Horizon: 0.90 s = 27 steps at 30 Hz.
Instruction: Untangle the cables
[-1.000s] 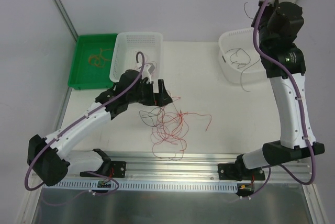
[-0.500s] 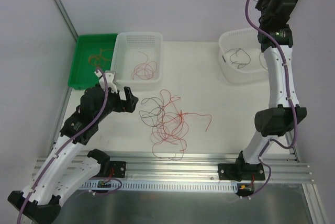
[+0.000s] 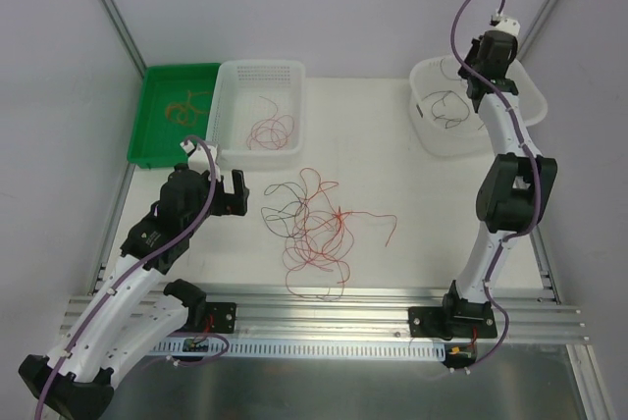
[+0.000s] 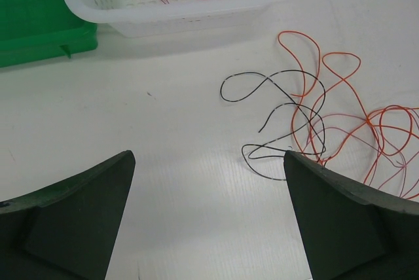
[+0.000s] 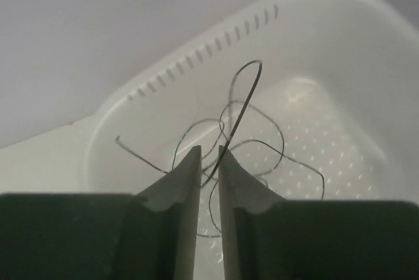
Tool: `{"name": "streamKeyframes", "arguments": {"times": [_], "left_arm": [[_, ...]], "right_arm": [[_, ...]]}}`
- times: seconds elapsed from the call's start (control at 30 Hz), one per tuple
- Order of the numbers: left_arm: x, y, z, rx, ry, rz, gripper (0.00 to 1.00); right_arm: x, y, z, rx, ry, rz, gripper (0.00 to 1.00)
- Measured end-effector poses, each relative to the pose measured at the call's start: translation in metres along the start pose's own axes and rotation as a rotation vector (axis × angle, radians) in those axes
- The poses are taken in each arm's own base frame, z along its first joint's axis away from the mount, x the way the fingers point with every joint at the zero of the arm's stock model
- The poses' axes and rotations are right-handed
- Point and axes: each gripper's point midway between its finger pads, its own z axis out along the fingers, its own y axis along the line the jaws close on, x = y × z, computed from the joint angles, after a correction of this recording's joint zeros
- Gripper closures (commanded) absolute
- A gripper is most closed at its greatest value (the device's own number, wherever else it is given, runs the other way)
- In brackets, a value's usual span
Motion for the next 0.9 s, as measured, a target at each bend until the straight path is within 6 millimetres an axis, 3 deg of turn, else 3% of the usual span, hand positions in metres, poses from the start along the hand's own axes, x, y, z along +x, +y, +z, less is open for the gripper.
{"name": "streamKeyframes", "arguments": {"times": [0.07, 0.1, 0.13, 0.2, 0.27, 0.37, 0.53, 0.6, 0.7, 0.8, 0.9], "left_arm": [[0.000, 0.001, 0.000, -0.007, -0.002, 0.002, 0.01], [0.000, 0.002, 0.000, -0.008, -0.001, 0.002, 0.01], [0.000, 0.002, 0.000, -0.009, -0.001, 0.002, 0.01], [0.000, 0.002, 0.000, -0.009, -0.001, 0.002, 0.01], [0.000, 0.002, 0.000, -0.009, -0.001, 0.002, 0.01], [-0.001, 0.002, -0.001, -0.008, -0.005, 0.001, 0.01], [-0.002, 0.002, -0.003, -0.005, -0.015, -0.002, 0.01], [-0.002, 0.001, -0.002, -0.002, -0.013, -0.003, 0.01], [0.001, -0.003, -0.001, 0.014, 0.003, -0.014, 0.01], [0.006, -0.009, 0.003, 0.043, 0.033, -0.019, 0.01], [0.014, -0.016, 0.007, 0.078, 0.075, -0.022, 0.01]], "right_arm": [[0.028, -0.008, 0.003, 0.027, 0.054, 0.026, 0.63], [0.037, -0.011, 0.004, 0.040, 0.071, 0.036, 0.50], [0.046, -0.015, 0.004, 0.054, 0.090, 0.049, 0.45], [0.059, -0.023, 0.002, 0.083, 0.126, 0.059, 0.36], [0.063, -0.028, -0.003, 0.101, 0.147, 0.070, 0.34], [0.053, -0.030, -0.024, 0.109, 0.164, 0.081, 0.28], [0.010, -0.019, -0.091, 0.053, 0.132, 0.110, 0.23], [-0.008, -0.007, -0.125, 0.008, 0.108, 0.118, 0.21], [-0.019, 0.018, -0.177, -0.087, 0.096, 0.123, 0.20], [0.009, 0.056, -0.223, -0.228, 0.164, 0.099, 0.19], [0.067, 0.088, -0.255, -0.346, 0.307, 0.059, 0.20]]}}
